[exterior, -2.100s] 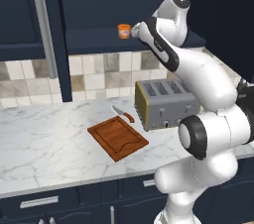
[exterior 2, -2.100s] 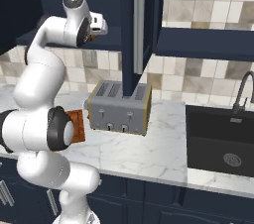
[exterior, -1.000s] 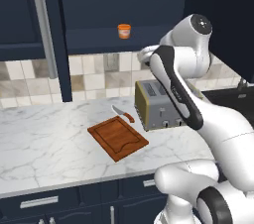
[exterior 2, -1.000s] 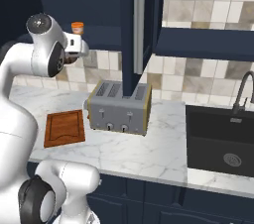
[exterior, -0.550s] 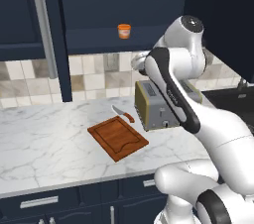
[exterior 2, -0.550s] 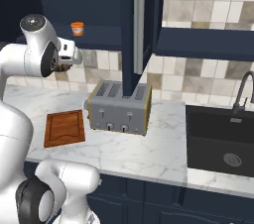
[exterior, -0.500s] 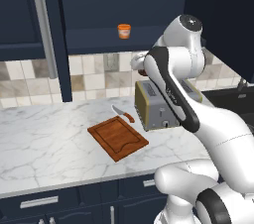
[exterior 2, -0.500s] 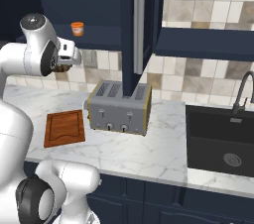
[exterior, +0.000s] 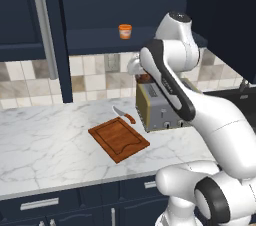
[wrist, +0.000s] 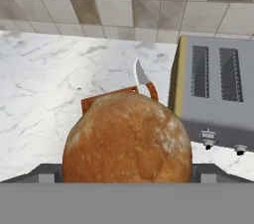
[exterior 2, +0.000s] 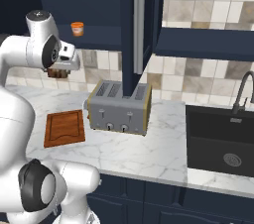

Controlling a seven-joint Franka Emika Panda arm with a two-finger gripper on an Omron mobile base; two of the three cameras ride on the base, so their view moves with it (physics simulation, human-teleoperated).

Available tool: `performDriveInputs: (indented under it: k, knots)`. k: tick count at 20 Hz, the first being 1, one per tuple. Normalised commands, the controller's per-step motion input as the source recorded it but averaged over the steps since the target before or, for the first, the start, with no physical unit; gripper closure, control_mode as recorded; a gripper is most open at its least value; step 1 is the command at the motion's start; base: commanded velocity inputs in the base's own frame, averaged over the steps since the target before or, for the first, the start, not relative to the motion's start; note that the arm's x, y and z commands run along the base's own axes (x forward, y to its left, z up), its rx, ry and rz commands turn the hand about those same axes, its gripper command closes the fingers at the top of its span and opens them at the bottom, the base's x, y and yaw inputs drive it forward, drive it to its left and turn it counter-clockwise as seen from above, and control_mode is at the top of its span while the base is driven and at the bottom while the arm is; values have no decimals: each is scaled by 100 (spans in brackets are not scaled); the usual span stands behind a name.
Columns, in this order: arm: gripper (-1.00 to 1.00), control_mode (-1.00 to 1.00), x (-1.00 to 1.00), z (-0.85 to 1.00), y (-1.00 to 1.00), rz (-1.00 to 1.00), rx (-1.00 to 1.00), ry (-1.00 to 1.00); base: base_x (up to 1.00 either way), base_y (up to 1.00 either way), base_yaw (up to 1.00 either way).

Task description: Pick the bread, place it on the cutting board, pick the jam, place it on the counter, and close the cabinet.

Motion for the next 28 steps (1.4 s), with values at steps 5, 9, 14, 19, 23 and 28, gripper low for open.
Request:
performDriveInputs:
  k: [5, 9, 14, 19, 23, 28]
  knots:
    - [100, -100, 0, -53, 7, 0, 0, 7, 0, 0, 0]
    - [100, -100, 0, -49, 10, 0, 0, 4, 0, 0, 0]
    - [100, -100, 0, -48, 14, 0, 0, 0, 0, 0, 0]
    - [100, -100, 0, -42, 14, 0, 0, 0, 0, 0, 0]
    - [100, -100, 0, -37, 16, 0, -2, 0, 0, 0, 0]
    - [100, -100, 0, -38, 12, 0, -3, 0, 0, 0, 0]
